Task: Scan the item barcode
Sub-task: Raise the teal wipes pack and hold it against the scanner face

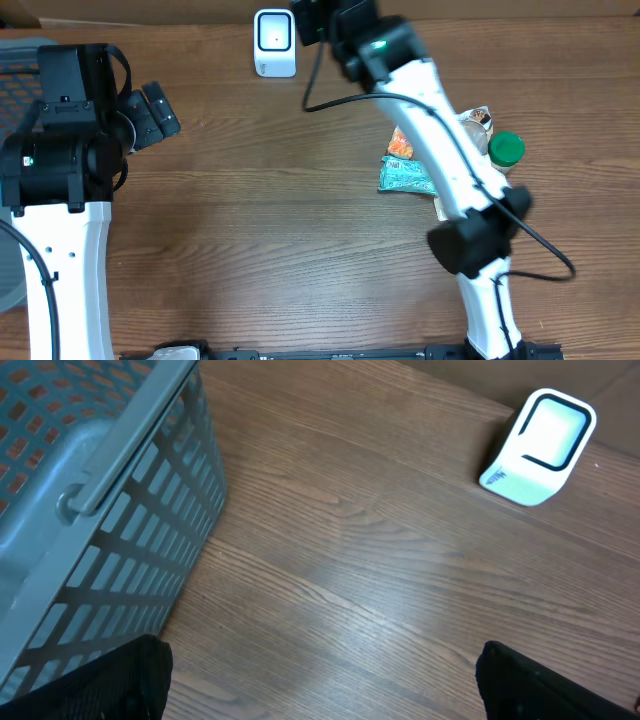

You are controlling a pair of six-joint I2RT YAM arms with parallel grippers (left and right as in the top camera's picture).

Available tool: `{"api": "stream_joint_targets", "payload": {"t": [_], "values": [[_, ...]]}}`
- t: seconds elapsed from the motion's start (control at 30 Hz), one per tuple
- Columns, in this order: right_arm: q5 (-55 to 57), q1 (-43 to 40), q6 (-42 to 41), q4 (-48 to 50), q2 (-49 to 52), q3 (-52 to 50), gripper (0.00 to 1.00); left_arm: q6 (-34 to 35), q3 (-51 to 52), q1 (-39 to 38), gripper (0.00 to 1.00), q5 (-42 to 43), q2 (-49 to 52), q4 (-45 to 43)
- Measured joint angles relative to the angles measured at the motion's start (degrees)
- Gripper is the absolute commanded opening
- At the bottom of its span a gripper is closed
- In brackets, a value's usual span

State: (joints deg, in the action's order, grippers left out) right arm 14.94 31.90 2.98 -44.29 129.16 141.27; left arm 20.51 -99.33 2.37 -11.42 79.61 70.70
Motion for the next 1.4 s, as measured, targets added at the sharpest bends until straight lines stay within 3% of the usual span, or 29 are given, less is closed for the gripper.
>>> {"api": "stream_joint_targets", "payload": {"t": [0.33,0.57,0.73,0.93,1.03,1.27,1.4], "values": [[8.26,2.64,25.40,26.29,15.15,-0.07,0.04,0.00,0.00,0.00,0.99,0.00,0.00,0.00],[9.62,2.64,45.97,28.37,22.71,-0.07,0.04,0.00,0.00,0.00,1.00,0.00,0.00,0.02],[9.94,2.62,52.48,28.81,25.70,-0.07,0.04,0.00,0.00,0.00,0.99,0.00,0.00,0.00],[9.94,2.62,54.01,31.54,25.79,-0.07,0.04,0.00,0.00,0.00,1.00,0.00,0.00,0.00],[9.92,2.64,50.66,30.93,25.75,-0.07,0.04,0.00,0.00,0.00,1.00,0.00,0.00,0.00],[5.90,2.51,37.94,20.13,22.64,-0.28,0.04,0.00,0.00,0.00,1.00,0.00,0.00,0.00],[1.03,2.10,24.41,10.01,15.08,-0.35,0.04,0.02,0.00,0.00,1.00,0.00,0.00,0.00]]}}
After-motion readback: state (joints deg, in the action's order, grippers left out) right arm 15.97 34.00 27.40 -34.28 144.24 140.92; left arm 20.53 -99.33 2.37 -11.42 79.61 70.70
